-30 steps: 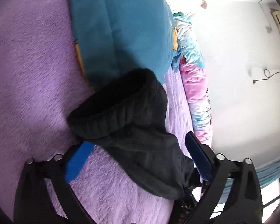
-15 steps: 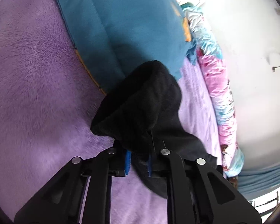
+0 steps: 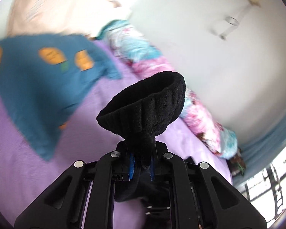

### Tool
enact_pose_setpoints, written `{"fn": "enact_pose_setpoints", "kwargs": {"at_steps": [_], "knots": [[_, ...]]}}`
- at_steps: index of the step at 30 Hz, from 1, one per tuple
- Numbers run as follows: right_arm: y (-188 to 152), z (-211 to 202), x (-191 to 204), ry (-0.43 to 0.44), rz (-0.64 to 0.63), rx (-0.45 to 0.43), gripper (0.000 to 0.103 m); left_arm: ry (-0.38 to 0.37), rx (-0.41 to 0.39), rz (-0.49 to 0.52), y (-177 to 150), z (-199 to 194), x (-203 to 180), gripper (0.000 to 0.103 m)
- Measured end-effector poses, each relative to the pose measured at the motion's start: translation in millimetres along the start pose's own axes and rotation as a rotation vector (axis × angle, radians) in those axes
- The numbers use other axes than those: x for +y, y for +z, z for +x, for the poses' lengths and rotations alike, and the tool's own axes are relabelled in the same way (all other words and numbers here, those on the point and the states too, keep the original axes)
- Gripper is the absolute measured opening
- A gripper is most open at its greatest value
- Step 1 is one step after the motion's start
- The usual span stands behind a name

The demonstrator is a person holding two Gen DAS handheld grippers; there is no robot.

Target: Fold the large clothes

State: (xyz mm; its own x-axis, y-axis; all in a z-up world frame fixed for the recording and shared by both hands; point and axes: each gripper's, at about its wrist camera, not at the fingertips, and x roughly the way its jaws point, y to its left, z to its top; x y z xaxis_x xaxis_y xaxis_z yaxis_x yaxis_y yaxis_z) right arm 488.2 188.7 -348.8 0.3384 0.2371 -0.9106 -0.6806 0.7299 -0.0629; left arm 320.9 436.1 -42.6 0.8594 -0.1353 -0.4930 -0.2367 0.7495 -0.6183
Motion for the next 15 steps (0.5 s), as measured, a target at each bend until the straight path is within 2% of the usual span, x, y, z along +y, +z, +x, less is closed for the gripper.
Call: {"fn": "enact_pose_setpoints", "kwargs": {"at_steps": [3,5,9,12,15], "knots": [[-18,-61,-14,0.096,0.084,-0.137,0.096,-0.041,0.014,0.088,0,3,-71,0.011],[-41,-96,-25,0.137,0.109,-0.158,0.096,-0.056,0.026,0.145,-5,0,-113,0.011],[-109,-151,-58,0.097,0.141,-0.121,0.096,-0.094,0.056,0.222,-41,5,-182,0.011],[-163,-180,-91,0.06,0.228,-0.081,0.096,-0.14,0.106,0.258,-77,29,-233,0.011],[-214,-208,-127,0.019,0.353,-0.098,0.096,-0.164,0.162,0.3,-121,55,-277,0.011]]}}
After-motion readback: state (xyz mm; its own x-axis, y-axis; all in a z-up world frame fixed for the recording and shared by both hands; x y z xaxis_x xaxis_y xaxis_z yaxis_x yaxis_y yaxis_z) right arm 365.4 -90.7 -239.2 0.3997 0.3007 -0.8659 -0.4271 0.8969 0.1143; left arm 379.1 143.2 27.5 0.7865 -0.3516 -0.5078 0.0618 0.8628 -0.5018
